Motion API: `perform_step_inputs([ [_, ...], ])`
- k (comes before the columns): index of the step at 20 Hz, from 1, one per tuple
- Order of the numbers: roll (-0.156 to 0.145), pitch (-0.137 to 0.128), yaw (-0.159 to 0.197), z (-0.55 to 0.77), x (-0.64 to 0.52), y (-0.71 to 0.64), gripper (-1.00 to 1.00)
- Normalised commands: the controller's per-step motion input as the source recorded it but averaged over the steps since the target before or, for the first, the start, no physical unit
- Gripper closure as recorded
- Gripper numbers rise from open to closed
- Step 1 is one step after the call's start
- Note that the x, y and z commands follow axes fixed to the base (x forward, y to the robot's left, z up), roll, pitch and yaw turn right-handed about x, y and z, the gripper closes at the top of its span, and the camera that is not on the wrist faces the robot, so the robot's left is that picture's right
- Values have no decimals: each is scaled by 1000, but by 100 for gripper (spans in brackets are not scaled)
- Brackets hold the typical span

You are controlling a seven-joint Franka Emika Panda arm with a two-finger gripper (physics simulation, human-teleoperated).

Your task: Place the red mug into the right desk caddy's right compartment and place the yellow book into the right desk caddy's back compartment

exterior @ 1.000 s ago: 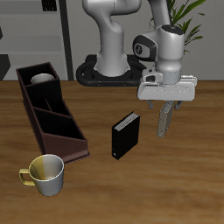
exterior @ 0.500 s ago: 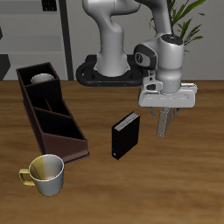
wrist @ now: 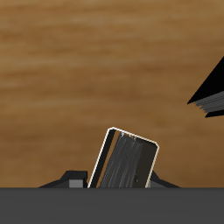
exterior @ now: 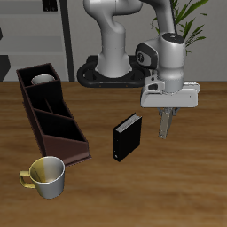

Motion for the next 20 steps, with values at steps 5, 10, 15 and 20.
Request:
perform_step_inputs([
  [5,-30,13,29,166,-114,-315,100],
  [10,-25,-20,74,322,-236,-377,100],
  [15,-18,-20,75,352,-243,-391,100],
  [20,-61,-43,84,489,-315,-631,100],
])
